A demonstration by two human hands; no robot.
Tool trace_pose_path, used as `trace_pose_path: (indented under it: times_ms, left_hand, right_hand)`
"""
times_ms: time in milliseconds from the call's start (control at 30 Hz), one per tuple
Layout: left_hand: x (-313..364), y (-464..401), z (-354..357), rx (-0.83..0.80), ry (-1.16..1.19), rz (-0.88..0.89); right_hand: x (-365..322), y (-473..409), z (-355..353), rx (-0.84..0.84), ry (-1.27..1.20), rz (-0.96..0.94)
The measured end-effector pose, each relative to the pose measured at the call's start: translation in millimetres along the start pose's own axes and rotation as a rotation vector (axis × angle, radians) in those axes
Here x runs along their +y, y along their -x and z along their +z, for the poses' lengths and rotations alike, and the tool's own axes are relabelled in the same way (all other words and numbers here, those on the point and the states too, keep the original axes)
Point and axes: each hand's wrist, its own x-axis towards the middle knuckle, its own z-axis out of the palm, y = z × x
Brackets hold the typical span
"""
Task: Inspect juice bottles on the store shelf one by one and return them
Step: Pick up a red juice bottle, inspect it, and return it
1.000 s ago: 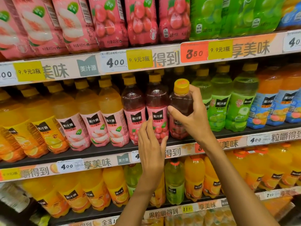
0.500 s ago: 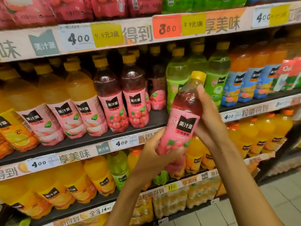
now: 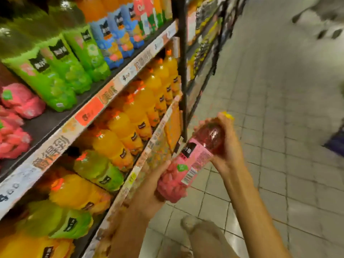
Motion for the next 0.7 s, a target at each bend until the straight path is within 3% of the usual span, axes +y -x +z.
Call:
trace_pose_path:
  times_ms: [133, 267, 467, 567, 700]
  left_hand:
    - [-47, -15, 35, 0.021, -0.147, -0.208]
    - [-83, -28, 99, -0.101, -0.242, -0.271]
    - [-134, -55, 219, -0.334, -0.331, -0.508]
    - [-167, -81, 280, -0.381, -0.432, -0.553]
    - [-210, -107, 357, -0.378, -0.34, -0.709]
  right_hand:
    - [-37, 61, -62, 0.218, -0.021, -0.22]
    - [-77, 120, -120, 0.356, -0.056, -0.405]
    - [-158, 173, -195, 0.586, -0.116, -0.735]
    - [-203, 197, -239, 0.615, -0.149, -0.829]
    - [-270, 220, -286, 0.603, 0.001, -0.961]
